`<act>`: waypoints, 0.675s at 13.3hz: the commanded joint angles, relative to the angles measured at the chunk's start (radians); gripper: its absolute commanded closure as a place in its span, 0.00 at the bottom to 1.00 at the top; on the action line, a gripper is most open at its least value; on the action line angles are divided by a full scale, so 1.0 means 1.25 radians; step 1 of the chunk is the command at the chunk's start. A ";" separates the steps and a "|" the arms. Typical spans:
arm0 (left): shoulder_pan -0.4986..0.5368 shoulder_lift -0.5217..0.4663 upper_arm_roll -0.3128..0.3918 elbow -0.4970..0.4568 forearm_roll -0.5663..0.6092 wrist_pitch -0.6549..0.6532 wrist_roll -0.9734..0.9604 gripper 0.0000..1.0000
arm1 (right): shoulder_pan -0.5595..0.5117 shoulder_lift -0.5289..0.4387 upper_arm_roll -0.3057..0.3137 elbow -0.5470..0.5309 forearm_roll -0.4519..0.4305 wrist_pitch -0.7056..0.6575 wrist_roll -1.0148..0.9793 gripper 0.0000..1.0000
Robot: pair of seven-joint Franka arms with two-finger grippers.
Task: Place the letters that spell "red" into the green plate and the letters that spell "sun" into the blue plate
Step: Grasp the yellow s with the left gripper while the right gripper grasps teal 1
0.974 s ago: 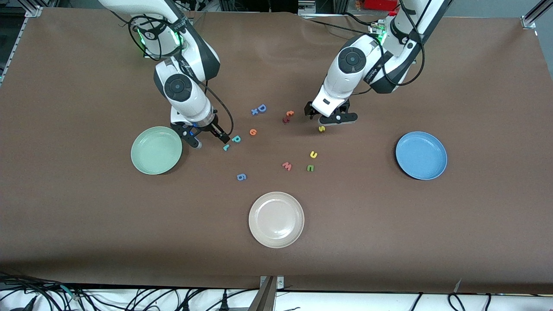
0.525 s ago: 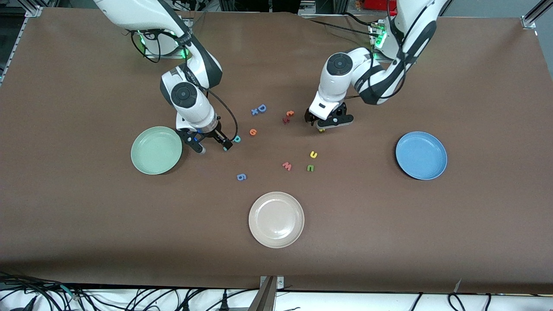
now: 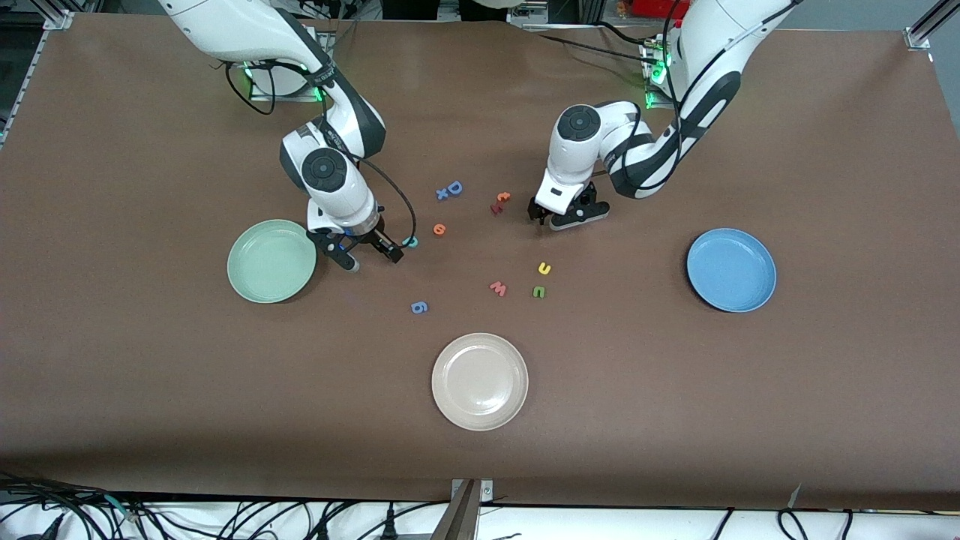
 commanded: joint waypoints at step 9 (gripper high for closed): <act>0.012 0.019 -0.004 0.014 0.018 0.017 -0.014 0.45 | 0.014 0.083 0.001 0.069 -0.022 0.024 0.041 0.11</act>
